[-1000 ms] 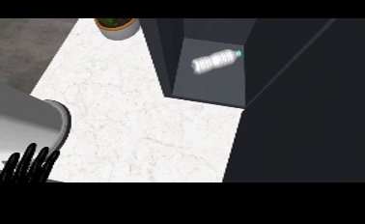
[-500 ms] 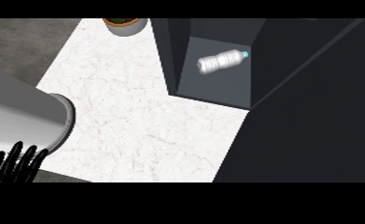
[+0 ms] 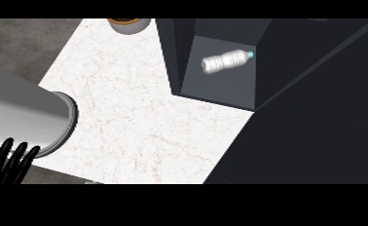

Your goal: Pick up the bottled water, place it into the cabinet and close the cabinet

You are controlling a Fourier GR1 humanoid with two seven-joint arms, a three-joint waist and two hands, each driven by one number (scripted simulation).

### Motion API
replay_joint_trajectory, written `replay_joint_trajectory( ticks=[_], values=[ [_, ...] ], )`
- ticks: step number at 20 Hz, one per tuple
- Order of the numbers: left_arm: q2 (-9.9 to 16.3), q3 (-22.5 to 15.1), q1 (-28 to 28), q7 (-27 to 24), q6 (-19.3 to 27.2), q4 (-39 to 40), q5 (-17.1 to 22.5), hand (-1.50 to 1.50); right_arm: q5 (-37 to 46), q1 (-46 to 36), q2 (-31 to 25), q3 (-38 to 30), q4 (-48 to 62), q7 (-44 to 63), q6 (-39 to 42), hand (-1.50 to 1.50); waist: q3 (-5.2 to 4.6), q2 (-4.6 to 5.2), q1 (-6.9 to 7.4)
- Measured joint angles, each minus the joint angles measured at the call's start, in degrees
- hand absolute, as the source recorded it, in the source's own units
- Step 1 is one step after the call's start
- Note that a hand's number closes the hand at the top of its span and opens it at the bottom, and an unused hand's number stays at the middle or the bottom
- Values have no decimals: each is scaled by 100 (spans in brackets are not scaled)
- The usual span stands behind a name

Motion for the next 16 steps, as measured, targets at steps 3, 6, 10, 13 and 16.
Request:
replay_joint_trajectory(
  ticks=[3, 6, 10, 13, 16],
  values=[
    [55, 53, 15, 30, -43, 1, 44, -150, -388, -186, 263, 11, 196, 246, 69, 150, 11, 16, 16],
    [93, 125, 29, 37, -84, 25, 94, -150, -842, -397, 521, -81, 410, 460, 147, 150, 17, 20, 26],
    [124, 216, 24, 67, -114, 38, 174, -150, -1586, -826, 848, -428, 895, 678, 321, 150, 39, 27, 15],
    [145, 258, 64, 87, -159, 67, 224, -150, -2032, -1277, 1092, -899, 1470, 847, 324, 150, 52, 13, -8],
    [162, 317, 119, 101, -173, 79, 279, -150, -2142, -1887, 1456, -1387, 2233, 1014, 5, 150, 66, -24, -67]
  ],
)
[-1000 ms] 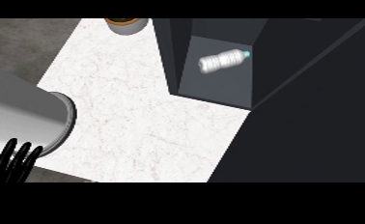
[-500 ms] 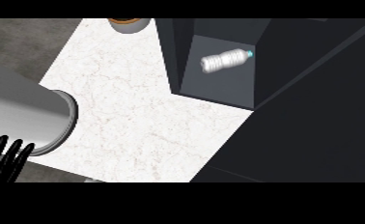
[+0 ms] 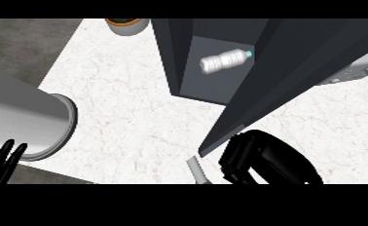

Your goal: Pick up the bottled water, place it into the cabinet and close the cabinet

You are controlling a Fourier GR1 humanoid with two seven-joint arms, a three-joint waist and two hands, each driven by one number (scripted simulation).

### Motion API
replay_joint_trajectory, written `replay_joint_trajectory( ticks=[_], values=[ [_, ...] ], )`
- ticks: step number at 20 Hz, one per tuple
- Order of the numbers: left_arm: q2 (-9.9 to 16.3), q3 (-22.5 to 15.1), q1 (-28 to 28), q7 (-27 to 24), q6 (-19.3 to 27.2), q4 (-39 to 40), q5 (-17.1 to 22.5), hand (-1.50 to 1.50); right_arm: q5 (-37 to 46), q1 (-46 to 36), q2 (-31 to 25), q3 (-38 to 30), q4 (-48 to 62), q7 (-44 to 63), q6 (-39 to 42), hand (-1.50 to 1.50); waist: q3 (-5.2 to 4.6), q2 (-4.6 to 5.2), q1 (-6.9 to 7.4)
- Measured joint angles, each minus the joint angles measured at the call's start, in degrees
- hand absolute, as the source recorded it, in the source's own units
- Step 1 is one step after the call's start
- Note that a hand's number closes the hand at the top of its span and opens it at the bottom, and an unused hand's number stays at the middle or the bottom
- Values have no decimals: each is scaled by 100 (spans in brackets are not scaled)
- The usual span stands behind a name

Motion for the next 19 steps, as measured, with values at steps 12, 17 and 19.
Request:
replay_joint_trajectory(
  ticks=[12, 17, 19],
  values=[
    [35, 260, 257, 68, -238, 171, 177, -150, 482, -2680, 1052, -1146, 3440, -32, -861, 150, 64, -144, -420],
    [3, 329, 276, 138, -282, 130, 222, -150, 453, -2111, 1381, -547, 4948, 510, -697, 150, 125, 217, -537],
    [-24, 332, 279, 152, -262, 107, 220, -150, 413, -2110, 1498, -540, 5389, 606, -785, 150, 134, 316, -534]
  ],
)
